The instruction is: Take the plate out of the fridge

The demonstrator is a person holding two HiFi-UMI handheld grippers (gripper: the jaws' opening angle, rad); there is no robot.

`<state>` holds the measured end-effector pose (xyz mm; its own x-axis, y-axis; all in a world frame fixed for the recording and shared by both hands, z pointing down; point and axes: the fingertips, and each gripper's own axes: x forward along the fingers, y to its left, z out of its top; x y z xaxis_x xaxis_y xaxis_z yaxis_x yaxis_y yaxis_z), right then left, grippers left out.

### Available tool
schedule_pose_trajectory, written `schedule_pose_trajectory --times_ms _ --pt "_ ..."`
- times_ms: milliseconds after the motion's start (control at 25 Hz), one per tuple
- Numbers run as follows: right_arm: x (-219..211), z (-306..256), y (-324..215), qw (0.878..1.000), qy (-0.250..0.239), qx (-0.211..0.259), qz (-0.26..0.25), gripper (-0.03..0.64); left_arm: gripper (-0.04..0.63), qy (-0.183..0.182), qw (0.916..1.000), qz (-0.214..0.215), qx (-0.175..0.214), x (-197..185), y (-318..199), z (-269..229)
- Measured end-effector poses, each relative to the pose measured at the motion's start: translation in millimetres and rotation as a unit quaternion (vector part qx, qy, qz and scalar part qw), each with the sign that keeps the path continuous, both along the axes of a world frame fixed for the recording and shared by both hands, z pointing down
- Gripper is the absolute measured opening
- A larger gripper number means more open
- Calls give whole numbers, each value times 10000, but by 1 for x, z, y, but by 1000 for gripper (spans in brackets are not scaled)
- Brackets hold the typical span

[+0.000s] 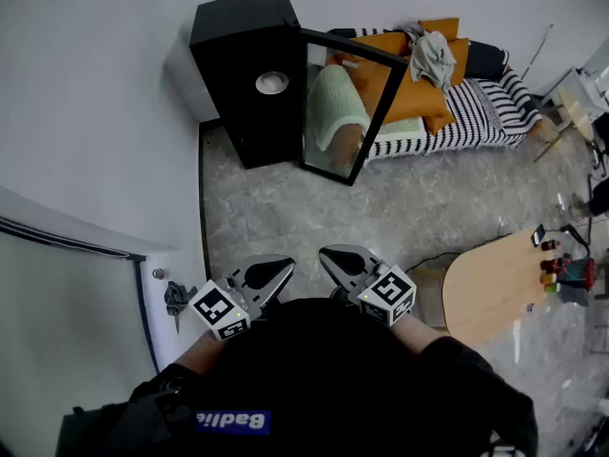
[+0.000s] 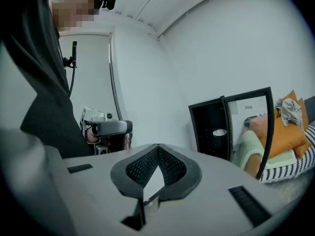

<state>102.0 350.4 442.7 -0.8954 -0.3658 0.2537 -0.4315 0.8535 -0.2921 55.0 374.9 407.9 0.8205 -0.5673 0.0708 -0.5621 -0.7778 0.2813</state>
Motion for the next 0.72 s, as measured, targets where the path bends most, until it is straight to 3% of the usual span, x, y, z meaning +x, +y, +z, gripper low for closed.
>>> schedule_pose_trajectory --times_ms 720 --pt "3 1 6 9998 -87 -146 -124 8 8 -19 10000 -44 -85 5 5 2"
